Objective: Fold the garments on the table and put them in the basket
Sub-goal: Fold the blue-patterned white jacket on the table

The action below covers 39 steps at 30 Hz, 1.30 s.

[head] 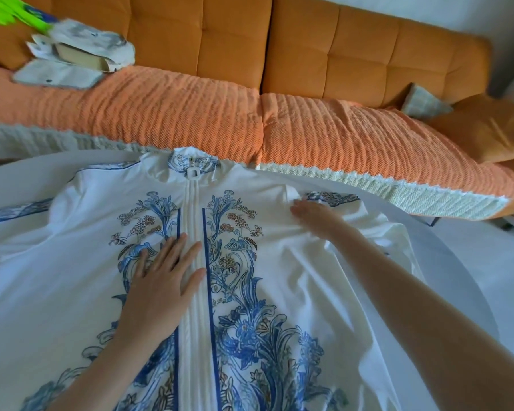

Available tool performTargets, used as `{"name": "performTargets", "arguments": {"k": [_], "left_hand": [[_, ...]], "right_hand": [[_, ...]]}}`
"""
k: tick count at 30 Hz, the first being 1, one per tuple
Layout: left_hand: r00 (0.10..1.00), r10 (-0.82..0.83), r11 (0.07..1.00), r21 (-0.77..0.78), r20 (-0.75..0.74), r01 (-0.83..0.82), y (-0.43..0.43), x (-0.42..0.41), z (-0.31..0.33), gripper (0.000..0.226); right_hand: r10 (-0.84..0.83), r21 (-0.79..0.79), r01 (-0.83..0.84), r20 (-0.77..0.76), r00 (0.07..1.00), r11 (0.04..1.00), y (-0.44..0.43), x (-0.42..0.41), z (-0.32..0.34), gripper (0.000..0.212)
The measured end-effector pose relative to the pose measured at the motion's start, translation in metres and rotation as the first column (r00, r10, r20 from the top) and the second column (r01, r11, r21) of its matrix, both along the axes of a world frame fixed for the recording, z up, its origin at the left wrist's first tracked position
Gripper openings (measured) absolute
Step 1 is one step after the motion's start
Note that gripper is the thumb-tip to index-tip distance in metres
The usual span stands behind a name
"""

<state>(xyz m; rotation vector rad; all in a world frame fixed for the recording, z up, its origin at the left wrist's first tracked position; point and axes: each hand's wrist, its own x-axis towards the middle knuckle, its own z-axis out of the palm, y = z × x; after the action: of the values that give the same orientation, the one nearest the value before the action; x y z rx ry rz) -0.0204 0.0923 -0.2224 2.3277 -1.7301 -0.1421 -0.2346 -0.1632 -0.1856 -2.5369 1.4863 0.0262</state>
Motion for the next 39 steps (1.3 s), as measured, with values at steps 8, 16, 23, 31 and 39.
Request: {"name": "performTargets", "arguments": {"k": [8, 16, 23, 31, 39], "left_hand": [[1.0, 0.002, 1.0, 0.018, 0.0, -0.002, -0.001, -0.001, 0.002, 0.067], [0.997, -0.012, 0.997, 0.075, -0.075, 0.017, -0.002, 0.0, 0.009, 0.071], [0.971, 0.056, 0.993, 0.111, -0.231, -0.031, -0.033, -0.005, 0.07, 0.052], [0.897, -0.375, 0.921, 0.014, -0.236, 0.389, -0.037, -0.148, 0.031, 0.051], [0.776, -0.612, 0.78, 0.047, -0.152, 0.624, -0.003, -0.213, 0.026, 0.078]], "right_hand": [[-0.096, -0.205, 0.111, 0.082, 0.992, 0.972, -0.006, 0.04, 0.017, 0.04], [0.185, 0.0, -0.186, -0.092, 0.978, 0.983, 0.023, 0.072, 0.004, 0.043], [-0.197, -0.076, 0.252, 0.425, 0.883, 0.965, 0.051, -0.028, 0.016, 0.045], [-0.806, 0.185, 0.788, 0.221, 0.549, 0.587, 0.077, -0.167, 0.014, 0.093], [-0.785, 0.396, 0.678, 0.292, 0.546, 0.619, 0.072, -0.169, 0.016, 0.054]]}}
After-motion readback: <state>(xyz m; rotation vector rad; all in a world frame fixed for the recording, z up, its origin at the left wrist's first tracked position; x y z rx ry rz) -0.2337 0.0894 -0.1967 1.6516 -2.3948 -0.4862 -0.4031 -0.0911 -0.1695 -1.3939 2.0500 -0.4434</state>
